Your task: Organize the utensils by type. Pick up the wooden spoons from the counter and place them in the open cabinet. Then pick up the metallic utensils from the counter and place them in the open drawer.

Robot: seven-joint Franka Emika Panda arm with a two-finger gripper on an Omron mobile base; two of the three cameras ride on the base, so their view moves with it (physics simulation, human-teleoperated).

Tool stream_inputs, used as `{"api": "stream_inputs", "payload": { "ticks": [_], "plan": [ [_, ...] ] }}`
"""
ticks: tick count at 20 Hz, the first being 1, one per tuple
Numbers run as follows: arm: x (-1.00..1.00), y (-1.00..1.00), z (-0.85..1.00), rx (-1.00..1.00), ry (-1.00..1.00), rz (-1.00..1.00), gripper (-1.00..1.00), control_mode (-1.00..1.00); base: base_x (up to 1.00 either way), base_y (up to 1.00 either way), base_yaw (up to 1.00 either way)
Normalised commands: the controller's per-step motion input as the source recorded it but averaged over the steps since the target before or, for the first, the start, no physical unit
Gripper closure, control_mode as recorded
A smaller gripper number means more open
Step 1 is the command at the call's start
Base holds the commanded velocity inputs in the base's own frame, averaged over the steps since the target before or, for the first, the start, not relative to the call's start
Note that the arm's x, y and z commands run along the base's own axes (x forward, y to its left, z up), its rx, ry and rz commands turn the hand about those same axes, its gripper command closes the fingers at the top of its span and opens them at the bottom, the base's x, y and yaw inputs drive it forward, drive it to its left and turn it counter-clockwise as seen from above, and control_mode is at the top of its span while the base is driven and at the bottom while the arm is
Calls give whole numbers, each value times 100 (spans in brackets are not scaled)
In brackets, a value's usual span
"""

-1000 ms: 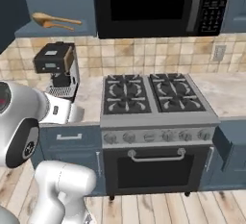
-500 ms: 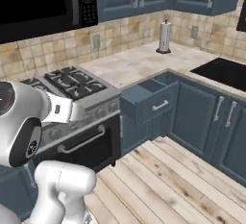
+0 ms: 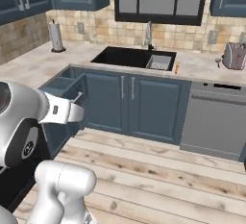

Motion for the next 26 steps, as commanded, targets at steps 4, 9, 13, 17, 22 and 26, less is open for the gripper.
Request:
{"api": "stream_inputs", "payload": {
  "ticks": [4, 9, 13, 17, 22, 26],
  "plan": [
    [0, 0, 0, 0, 0, 0, -100, 100, 56, -23, -29],
    [0, 0, 0, 0, 0, 0, -100, 100, 72, -26, 2],
    [0, 0, 0, 0, 0, 0, -100, 100, 60, -58, 20],
    [0, 0, 0, 0, 0, 0, -100, 100, 48, -71, 2],
    [0, 0, 0, 0, 0, 0, -100, 100, 47, -74, 0],
    [0, 0, 0, 0, 0, 0, -100, 100, 77, -30, -12]
  ]
}}
